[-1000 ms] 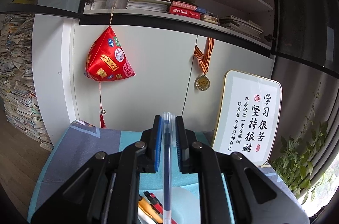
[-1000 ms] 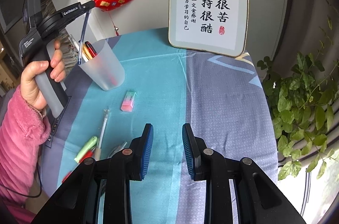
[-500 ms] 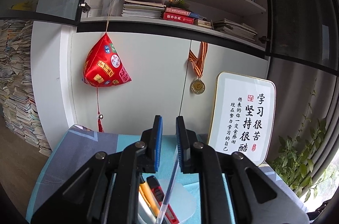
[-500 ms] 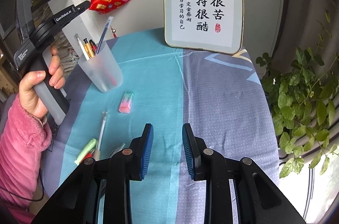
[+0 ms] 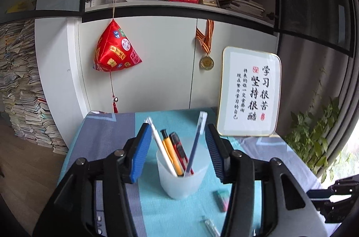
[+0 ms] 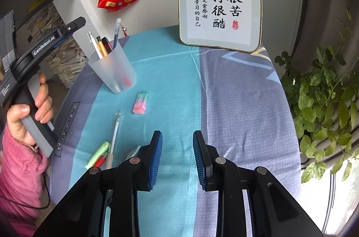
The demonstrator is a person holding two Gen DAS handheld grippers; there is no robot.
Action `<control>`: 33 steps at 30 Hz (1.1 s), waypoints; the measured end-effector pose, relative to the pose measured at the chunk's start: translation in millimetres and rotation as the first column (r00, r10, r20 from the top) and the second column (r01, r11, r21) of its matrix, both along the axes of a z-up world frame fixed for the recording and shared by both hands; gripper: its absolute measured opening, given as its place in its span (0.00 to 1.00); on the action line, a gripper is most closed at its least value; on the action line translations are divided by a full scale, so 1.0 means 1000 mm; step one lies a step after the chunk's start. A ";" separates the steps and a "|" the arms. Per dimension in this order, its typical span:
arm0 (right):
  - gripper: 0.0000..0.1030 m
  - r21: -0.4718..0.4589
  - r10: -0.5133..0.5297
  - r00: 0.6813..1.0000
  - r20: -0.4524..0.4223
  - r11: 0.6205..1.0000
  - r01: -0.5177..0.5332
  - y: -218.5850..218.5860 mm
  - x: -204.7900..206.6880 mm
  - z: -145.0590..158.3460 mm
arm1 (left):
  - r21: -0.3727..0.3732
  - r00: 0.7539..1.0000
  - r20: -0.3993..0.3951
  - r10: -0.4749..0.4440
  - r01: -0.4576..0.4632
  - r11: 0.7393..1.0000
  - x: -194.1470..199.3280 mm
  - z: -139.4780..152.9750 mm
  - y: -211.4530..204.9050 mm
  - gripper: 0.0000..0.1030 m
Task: Organize stationery
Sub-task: 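Move the left tool to the red-capped pen and grasp it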
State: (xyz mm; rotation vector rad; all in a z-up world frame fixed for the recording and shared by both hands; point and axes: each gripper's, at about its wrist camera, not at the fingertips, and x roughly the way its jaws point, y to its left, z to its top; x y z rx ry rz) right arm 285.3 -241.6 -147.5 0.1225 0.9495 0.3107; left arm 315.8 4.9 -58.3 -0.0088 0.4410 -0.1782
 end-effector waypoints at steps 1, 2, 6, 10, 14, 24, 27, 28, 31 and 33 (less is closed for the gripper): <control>0.27 -0.001 0.004 1.000 -0.005 1.000 -0.004 0.002 -0.002 0.000 | 0.010 1.000 -0.023 -0.007 0.007 1.000 -0.008 -0.002 0.001 0.47; 0.27 -0.003 0.008 1.000 -0.009 1.000 -0.008 0.004 -0.004 0.000 | 0.017 0.999 -0.049 -0.018 0.019 1.000 -0.015 -0.005 0.001 0.47; 0.27 -0.004 0.028 0.999 -0.025 1.000 -0.028 0.015 -0.015 -0.001 | 0.029 0.984 -0.156 -0.085 0.090 0.995 -0.049 -0.025 0.002 0.45; 0.27 -0.006 0.043 0.998 -0.044 0.999 -0.043 0.025 -0.026 -0.005 | 0.068 0.961 -0.254 -0.113 0.135 0.989 -0.078 -0.053 -0.004 0.36; 0.27 -0.009 0.042 0.997 -0.071 0.999 -0.042 0.032 -0.034 -0.012 | 0.070 0.925 -0.353 -0.141 0.176 0.982 -0.098 -0.081 -0.007 0.27; 0.27 0.000 0.037 0.992 -0.118 0.999 -0.037 0.045 -0.040 -0.023 | -0.034 0.842 -0.493 -0.221 0.235 0.971 -0.131 -0.120 -0.004 0.23; 0.27 0.000 0.051 0.992 -0.115 0.999 -0.052 0.050 -0.042 -0.023 | -0.030 0.847 -0.483 -0.222 0.237 0.971 -0.142 -0.125 -0.001 0.23; 0.27 0.001 0.052 0.992 -0.116 0.999 -0.053 0.051 -0.041 -0.023 | -0.014 0.850 -0.479 -0.217 0.240 0.971 -0.145 -0.125 -0.001 0.22; 0.27 0.003 0.052 0.991 -0.121 0.999 -0.052 0.053 -0.041 -0.025 | 0.005 0.853 -0.476 -0.216 0.248 0.969 -0.153 -0.125 -0.001 0.23; 0.27 0.008 0.053 0.991 -0.124 0.999 -0.052 0.055 -0.040 -0.026 | 0.017 0.857 -0.468 -0.216 0.253 0.967 -0.157 -0.125 0.001 0.21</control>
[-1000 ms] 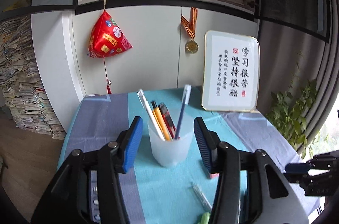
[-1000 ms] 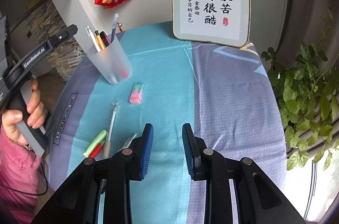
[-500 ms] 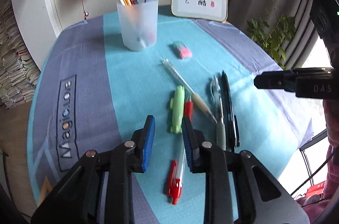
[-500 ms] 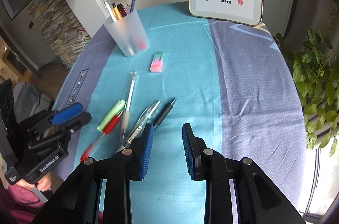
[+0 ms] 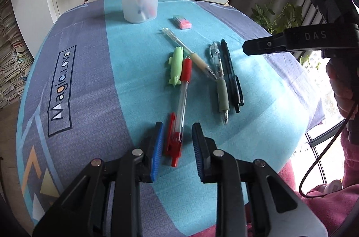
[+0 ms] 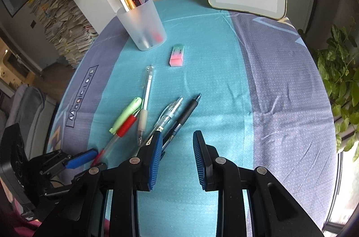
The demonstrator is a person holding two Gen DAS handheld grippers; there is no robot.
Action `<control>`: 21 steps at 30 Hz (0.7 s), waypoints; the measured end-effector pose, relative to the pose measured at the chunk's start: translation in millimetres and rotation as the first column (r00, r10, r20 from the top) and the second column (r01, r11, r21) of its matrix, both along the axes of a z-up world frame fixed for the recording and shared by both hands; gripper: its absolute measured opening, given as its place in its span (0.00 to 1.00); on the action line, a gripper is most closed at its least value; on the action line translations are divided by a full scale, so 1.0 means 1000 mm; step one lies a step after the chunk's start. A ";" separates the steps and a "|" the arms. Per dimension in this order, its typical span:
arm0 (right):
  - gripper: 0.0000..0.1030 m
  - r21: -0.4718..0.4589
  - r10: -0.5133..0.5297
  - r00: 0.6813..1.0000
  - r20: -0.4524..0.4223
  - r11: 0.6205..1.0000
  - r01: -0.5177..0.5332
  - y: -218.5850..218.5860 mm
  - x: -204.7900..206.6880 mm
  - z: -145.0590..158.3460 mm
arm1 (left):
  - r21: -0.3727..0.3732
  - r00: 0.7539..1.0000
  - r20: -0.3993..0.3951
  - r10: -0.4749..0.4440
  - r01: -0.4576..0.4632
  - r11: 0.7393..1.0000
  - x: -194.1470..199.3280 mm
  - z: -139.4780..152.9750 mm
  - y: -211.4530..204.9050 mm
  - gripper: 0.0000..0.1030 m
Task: Organize stationery
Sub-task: 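Move the left tool to the red-capped pen and grasp it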
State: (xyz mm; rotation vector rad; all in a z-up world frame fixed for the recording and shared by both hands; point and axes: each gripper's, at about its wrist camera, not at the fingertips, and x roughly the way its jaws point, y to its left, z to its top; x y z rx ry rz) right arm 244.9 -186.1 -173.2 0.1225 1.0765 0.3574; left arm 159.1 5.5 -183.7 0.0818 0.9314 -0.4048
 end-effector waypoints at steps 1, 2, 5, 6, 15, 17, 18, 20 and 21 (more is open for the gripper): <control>0.27 0.002 0.001 1.000 -0.001 1.000 -0.001 0.001 0.000 0.000 | 0.006 1.000 0.008 -0.001 0.001 1.000 -0.002 0.000 0.000 0.17; 0.27 0.004 0.001 1.000 -0.002 1.000 -0.001 0.002 0.001 -0.001 | 0.012 1.000 0.014 -0.003 0.003 1.000 -0.003 -0.001 0.000 0.12; 0.27 -0.001 -0.014 1.000 -0.009 1.000 0.014 0.004 0.005 -0.003 | 0.008 1.000 0.015 -0.018 0.018 1.000 -0.005 0.000 0.000 0.11; 0.27 -0.005 -0.025 1.000 -0.013 1.000 0.025 0.004 0.008 -0.004 | 0.003 1.000 0.024 -0.019 0.019 1.000 -0.005 0.003 0.000 0.11; 0.27 -0.048 -0.086 0.994 -0.063 0.995 0.083 0.011 0.025 -0.018 | 0.014 0.983 0.180 0.028 -0.031 0.999 -0.004 0.051 0.016 0.11; 0.27 -0.039 -0.048 0.997 -0.065 0.998 0.045 0.017 0.020 -0.019 | 0.006 0.980 0.194 0.041 -0.043 0.999 -0.002 0.056 0.022 0.11; 0.27 -0.036 -0.014 0.998 -0.053 0.999 0.012 0.021 0.015 -0.017 | 0.001 0.979 0.200 0.047 -0.049 0.999 -0.001 0.058 0.024 0.11; 0.27 -0.066 0.062 0.998 -0.016 0.996 -0.063 0.030 0.002 -0.012 | -0.002 0.977 0.207 0.057 -0.058 0.998 0.001 0.060 0.028 0.11; 0.27 -0.086 0.094 0.996 -0.005 0.992 -0.094 0.034 -0.004 -0.011 | -0.004 0.976 0.209 0.062 -0.062 0.998 0.002 0.061 0.029 0.11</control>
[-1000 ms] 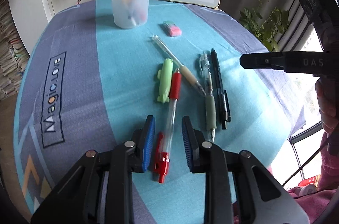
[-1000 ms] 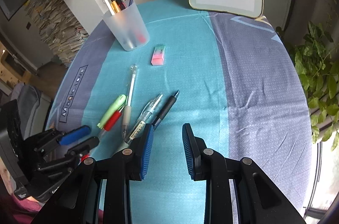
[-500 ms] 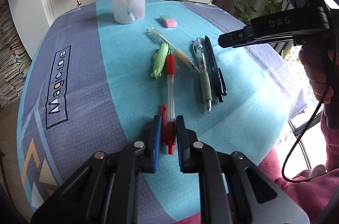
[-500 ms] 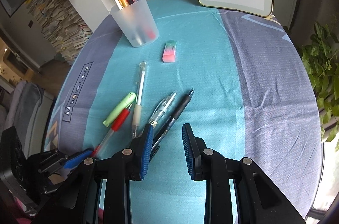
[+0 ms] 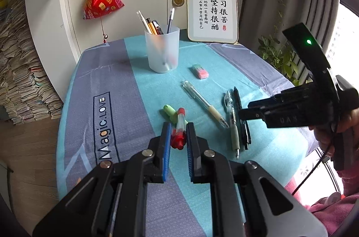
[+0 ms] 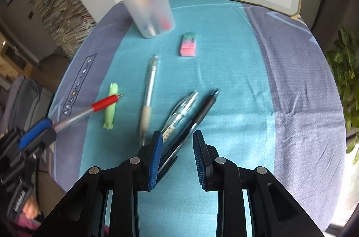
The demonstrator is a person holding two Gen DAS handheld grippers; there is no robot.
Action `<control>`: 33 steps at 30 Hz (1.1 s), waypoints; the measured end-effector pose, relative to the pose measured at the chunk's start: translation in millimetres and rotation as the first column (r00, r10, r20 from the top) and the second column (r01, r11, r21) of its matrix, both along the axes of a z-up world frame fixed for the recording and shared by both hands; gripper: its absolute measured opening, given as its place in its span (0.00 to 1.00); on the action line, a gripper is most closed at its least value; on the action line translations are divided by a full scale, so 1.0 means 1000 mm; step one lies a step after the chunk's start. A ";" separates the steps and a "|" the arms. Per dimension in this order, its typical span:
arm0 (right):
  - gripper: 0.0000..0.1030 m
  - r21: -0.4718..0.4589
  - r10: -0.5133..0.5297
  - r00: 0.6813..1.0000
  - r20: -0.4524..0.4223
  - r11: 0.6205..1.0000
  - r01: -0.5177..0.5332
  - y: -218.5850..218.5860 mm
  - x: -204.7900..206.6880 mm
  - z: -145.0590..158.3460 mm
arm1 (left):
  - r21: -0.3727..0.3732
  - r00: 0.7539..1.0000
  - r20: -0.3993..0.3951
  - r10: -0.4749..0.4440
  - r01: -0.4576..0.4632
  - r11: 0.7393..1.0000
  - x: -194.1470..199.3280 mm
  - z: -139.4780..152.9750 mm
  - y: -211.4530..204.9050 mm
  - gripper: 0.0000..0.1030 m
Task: Organize stationery
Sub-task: 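Lift the red-capped pen with the left tool while the right tool grasps the clear labelled gel pen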
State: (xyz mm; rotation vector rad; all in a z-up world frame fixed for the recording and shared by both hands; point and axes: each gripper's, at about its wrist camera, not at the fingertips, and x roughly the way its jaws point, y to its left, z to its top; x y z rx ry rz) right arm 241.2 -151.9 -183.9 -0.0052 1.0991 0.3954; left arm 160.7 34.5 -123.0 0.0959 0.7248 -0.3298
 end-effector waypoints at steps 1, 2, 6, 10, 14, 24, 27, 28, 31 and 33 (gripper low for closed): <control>0.27 -0.013 0.019 1.000 0.003 1.000 -0.019 0.003 -0.004 0.001 | -0.001 1.000 0.002 0.004 -0.004 1.000 0.000 0.000 0.001 0.11; 0.27 -0.015 0.027 1.000 0.002 1.000 -0.027 0.004 -0.007 0.002 | -0.002 1.000 0.005 0.007 -0.007 1.000 0.001 0.001 0.002 0.11; 0.27 0.045 0.019 1.000 0.007 0.999 -0.019 0.003 -0.004 0.008 | -0.007 1.000 0.014 0.018 -0.018 1.000 0.003 0.003 0.005 0.11; 0.27 0.049 -0.032 0.999 -0.016 0.998 0.033 0.007 0.021 0.005 | -0.011 0.999 0.031 0.027 -0.026 1.000 0.002 0.011 0.009 0.11; 0.27 0.010 -0.112 0.991 -0.073 0.994 0.113 0.008 0.047 -0.006 | -0.003 0.998 0.051 0.025 -0.025 1.000 0.004 0.020 0.010 0.10; 0.27 -0.057 -0.141 0.985 -0.101 0.989 0.135 0.026 0.072 -0.014 | -0.022 0.998 0.062 0.020 -0.019 1.000 0.019 0.030 0.015 0.09; 0.12 -0.018 -0.083 0.992 -0.095 0.996 0.082 0.032 0.072 -0.013 | -0.037 0.998 0.052 0.027 -0.025 0.999 0.024 0.032 0.017 0.09; 0.11 0.014 -0.064 0.994 -0.089 0.998 0.065 0.032 0.071 -0.010 | -0.041 0.998 0.051 0.028 -0.026 0.999 0.024 0.032 0.017 0.08; 0.11 0.074 -0.039 0.999 -0.033 0.996 0.041 0.028 0.063 0.010 | -0.041 0.998 0.054 0.026 -0.023 0.999 0.027 0.035 0.016 0.08; 0.11 0.098 -0.025 1.000 0.002 0.995 0.025 0.025 0.057 0.025 | -0.039 0.998 0.059 0.023 -0.021 0.999 0.028 0.036 0.014 0.08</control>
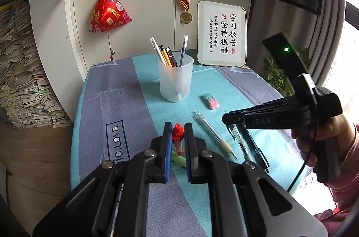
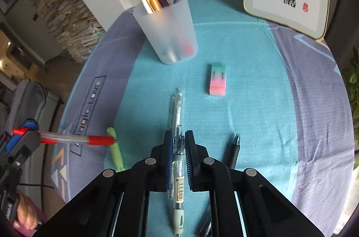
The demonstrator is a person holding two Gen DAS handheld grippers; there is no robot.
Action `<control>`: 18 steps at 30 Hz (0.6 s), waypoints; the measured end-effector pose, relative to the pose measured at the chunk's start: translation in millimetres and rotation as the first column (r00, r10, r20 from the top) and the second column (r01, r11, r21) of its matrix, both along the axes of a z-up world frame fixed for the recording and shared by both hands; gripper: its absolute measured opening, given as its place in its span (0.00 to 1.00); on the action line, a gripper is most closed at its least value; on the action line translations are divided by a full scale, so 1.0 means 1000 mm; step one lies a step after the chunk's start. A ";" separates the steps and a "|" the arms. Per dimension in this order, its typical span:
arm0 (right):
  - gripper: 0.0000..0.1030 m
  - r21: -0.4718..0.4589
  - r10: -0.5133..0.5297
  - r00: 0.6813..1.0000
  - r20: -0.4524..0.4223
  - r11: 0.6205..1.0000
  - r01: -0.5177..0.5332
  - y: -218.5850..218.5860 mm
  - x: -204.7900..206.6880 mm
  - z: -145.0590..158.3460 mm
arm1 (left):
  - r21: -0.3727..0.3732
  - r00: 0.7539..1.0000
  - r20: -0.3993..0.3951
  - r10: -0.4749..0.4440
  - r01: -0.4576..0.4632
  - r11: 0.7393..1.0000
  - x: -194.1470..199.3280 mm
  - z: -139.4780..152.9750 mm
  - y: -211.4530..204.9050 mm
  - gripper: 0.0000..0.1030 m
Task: Organize stationery
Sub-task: 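Lift the red-capped pen with the left tool while the right tool grasps the clear labelled gel pen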
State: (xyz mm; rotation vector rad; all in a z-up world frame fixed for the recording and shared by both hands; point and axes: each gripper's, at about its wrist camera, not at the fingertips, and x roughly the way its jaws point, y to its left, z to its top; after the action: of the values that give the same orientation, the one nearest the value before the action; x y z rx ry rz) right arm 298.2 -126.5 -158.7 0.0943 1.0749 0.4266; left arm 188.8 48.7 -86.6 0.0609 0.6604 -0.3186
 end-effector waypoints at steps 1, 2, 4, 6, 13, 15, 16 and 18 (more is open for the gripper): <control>0.11 0.007 0.008 1.000 0.016 1.000 -0.008 0.000 -0.003 0.006 | 0.001 1.000 0.003 -0.001 0.001 1.000 0.001 0.001 -0.001 0.08; 0.11 0.011 0.016 0.999 0.031 1.000 -0.016 -0.001 -0.006 0.013 | 0.001 1.000 0.006 -0.002 0.002 1.000 0.002 0.002 -0.001 0.08; 0.11 0.022 0.025 0.998 0.059 0.999 -0.027 -0.002 -0.011 0.024 | 0.004 1.000 0.014 -0.002 0.002 1.000 0.003 0.004 -0.003 0.08; 0.11 0.032 0.035 0.995 0.093 0.999 -0.038 -0.002 -0.018 0.036 | 0.007 1.000 0.020 -0.002 0.002 1.000 0.005 0.007 -0.004 0.08; 0.11 0.054 0.037 0.977 0.209 0.997 -0.049 -0.007 -0.033 0.073 | 0.008 0.999 0.040 0.003 -0.003 1.000 0.012 0.020 -0.007 0.08; 0.11 0.054 0.026 0.972 0.234 0.998 -0.040 -0.008 -0.032 0.081 | 0.010 0.999 0.050 0.002 -0.003 1.000 0.016 0.026 -0.009 0.08; 0.11 0.056 0.021 0.970 0.242 0.998 -0.036 -0.010 -0.033 0.082 | 0.011 0.998 0.057 0.003 -0.004 1.000 0.019 0.029 -0.009 0.08; 0.11 0.066 0.010 0.968 0.251 0.997 -0.027 -0.015 -0.033 0.086 | 0.004 0.998 0.062 -0.004 0.004 1.000 0.027 0.037 -0.011 0.08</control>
State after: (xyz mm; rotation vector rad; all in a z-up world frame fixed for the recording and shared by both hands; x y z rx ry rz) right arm 265.7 -141.4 -72.3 0.0889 0.8128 0.4789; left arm 215.3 37.7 -50.0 0.0753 0.5997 -0.3179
